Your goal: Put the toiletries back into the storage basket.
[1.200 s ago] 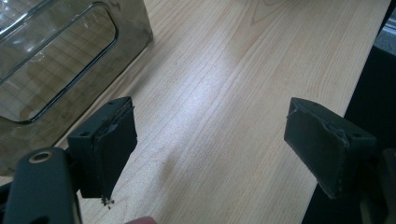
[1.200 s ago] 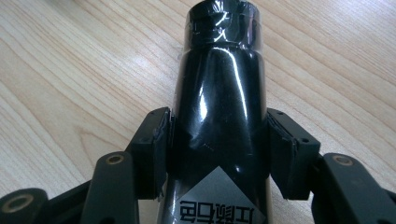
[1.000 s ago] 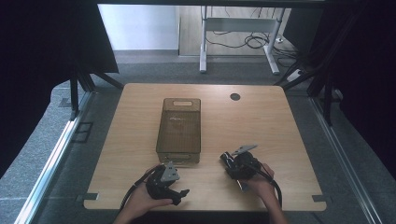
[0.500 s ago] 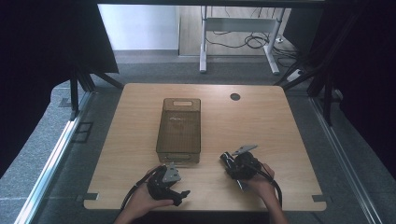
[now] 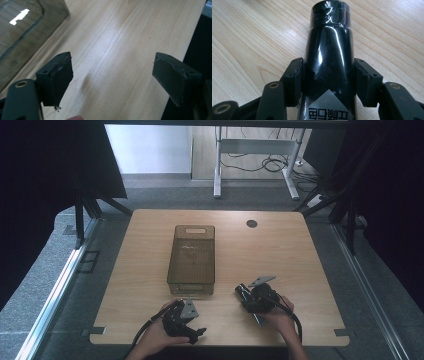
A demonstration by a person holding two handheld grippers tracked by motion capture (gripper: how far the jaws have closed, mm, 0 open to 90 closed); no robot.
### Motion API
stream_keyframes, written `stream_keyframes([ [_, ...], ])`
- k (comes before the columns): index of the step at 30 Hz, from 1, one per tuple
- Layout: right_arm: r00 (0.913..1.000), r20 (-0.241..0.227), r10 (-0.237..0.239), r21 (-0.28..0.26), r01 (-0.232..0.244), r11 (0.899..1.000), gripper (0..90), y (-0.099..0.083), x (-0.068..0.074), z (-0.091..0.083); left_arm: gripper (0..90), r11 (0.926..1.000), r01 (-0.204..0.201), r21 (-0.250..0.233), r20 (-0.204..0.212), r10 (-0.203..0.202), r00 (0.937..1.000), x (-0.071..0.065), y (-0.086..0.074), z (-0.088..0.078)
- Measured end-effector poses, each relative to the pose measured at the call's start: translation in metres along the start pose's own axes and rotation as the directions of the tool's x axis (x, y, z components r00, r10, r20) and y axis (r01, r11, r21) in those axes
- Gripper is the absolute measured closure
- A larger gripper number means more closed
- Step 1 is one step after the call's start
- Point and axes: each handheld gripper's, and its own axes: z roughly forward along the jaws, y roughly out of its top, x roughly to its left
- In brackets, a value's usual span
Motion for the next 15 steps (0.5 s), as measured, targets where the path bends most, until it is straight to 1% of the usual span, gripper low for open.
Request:
stream_keyframes([
  [4,1.0,-0.002,-0.002,-0.003,0.002,1.0,45.8,0.0,0.0,0.0,16.6,0.9992,-0.014,0.037,0.007,0.014,0.9999,-0.004,0.0,0.009],
  [6,1.0,-0.001,-0.003,-0.008,0.003,1.0,45.7,-0.001,0.0,0.0,16.2,0.9967,-0.048,0.066,0.01,0.048,0.9988,-0.008,0.0,0.013],
  [8,1.0,0.001,-0.002,-0.013,0.003,1.0,45.7,-0.001,0.001,0.0,16.0,0.9955,-0.064,0.069,0.02,0.063,0.9978,-0.01,0.0,0.014],
  [14,1.0,0.005,0.0,-0.033,0.0,0.999,45.4,-0.004,0.002,0.001,15.9,0.998,-0.038,0.05,0.006,0.038,0.9993,-0.005,0.0,0.008],
  [15,1.0,0.005,0.001,-0.038,-0.001,0.999,45.4,-0.004,0.002,0.001,15.9,0.9989,-0.024,0.041,0.001,0.023,0.9997,-0.004,0.0,0.008],
])
